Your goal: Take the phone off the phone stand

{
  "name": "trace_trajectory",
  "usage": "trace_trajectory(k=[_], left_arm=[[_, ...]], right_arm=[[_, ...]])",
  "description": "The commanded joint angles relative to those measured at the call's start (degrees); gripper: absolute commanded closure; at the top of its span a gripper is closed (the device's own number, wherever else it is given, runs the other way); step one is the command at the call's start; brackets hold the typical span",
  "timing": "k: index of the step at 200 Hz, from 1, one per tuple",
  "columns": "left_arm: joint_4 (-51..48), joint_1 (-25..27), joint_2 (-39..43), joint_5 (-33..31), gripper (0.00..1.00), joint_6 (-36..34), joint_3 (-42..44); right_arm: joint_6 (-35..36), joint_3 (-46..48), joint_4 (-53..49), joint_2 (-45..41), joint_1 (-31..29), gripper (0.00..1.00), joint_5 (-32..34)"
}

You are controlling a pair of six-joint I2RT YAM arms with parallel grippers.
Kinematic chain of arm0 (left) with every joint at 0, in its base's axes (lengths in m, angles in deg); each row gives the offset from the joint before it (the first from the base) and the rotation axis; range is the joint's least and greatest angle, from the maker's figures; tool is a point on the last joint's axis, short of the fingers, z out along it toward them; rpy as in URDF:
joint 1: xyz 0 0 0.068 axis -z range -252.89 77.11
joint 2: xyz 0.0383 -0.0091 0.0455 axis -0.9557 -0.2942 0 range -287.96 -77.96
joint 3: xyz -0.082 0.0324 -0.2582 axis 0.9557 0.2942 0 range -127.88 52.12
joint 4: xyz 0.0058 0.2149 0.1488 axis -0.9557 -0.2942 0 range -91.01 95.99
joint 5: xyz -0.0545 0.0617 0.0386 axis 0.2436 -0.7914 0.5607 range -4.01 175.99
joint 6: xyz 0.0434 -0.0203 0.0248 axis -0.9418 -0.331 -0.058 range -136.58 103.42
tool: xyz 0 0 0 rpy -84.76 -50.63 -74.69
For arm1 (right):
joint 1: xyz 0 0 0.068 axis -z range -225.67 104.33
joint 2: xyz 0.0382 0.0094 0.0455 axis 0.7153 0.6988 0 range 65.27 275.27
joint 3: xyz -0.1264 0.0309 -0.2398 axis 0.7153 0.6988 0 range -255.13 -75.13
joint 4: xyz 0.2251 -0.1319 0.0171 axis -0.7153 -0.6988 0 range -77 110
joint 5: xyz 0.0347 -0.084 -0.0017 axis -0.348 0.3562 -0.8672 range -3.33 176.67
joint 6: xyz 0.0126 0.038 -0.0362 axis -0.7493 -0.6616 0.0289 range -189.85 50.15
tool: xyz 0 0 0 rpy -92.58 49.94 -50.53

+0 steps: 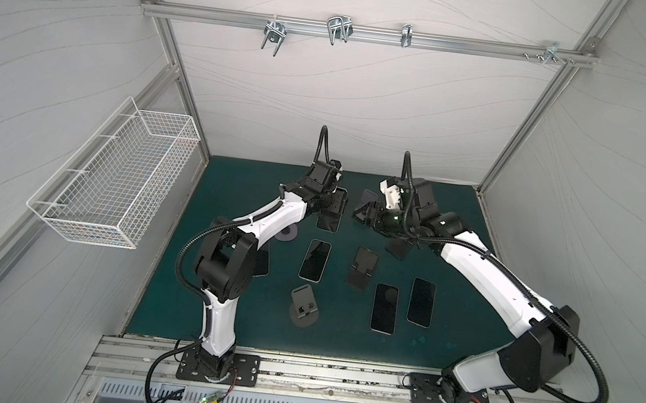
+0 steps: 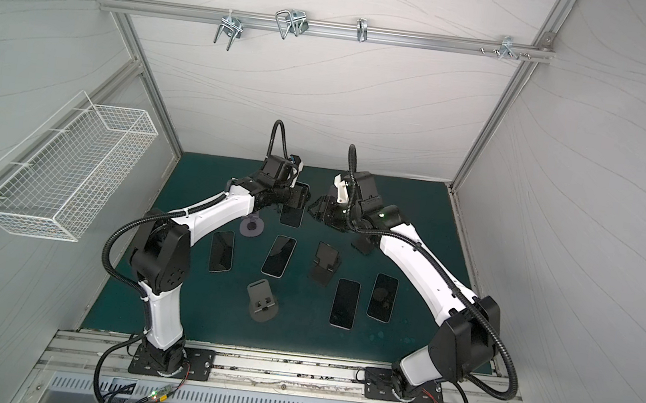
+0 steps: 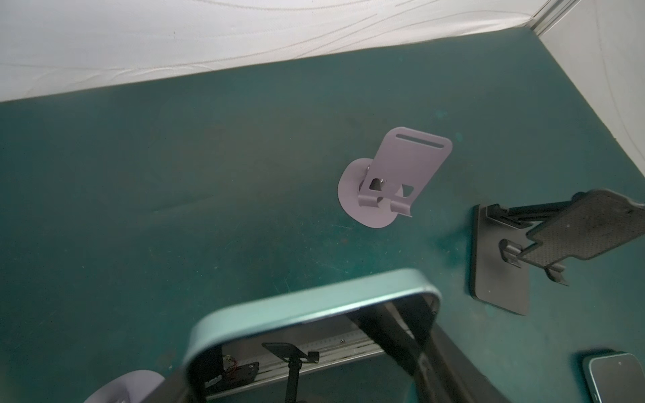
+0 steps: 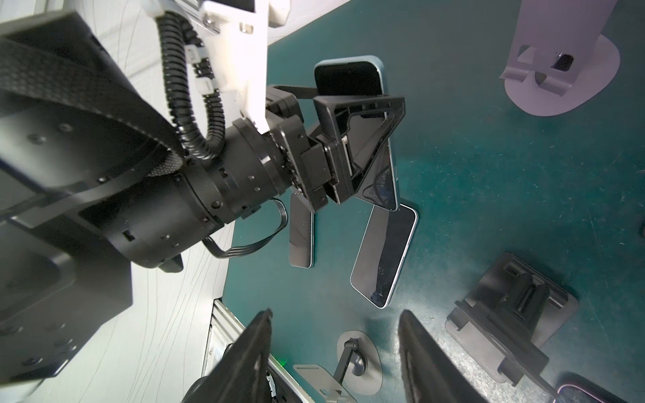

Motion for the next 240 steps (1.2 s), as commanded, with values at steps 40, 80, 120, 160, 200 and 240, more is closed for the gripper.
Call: trace_trajectory(k=[40, 80, 120, 160, 200, 240], left_arm=[[4.01, -0.75, -2.88, 1.29, 0.44, 1.16, -1.1], [3.95, -1.19, -4.32, 2.09, 0.44, 2.52, -2.04], [3.31, -1.37, -5.76, 2.27, 0.44, 2.75, -3.33], [3.12, -1.72, -7.25, 2.1, 0.44, 2.67, -4.61], [3.01, -2.06, -8.24, 2.28, 0.44, 2.86, -5.29], [2.93, -2.25, -9.19, 2.35, 0.44, 2.85, -6.01]], right_arm=[[0.15, -0.43, 0.22, 1.75, 0.73, 0.4, -1.39], [0.38, -0.45, -0.04, 1.94, 1.37, 0.39, -1.74], [0.54, -0.67, -0.08, 2.44, 1.87, 0.39, -2.19], [0.78, -1.34, -0.32, 3.44, 2.42, 0.39, -2.93], [1.03, -1.94, -0.42, 4.56, 2.88, 0.39, -3.89], [1.01, -2.56, -0.43, 5.98, 3.08, 0.39, -4.97]])
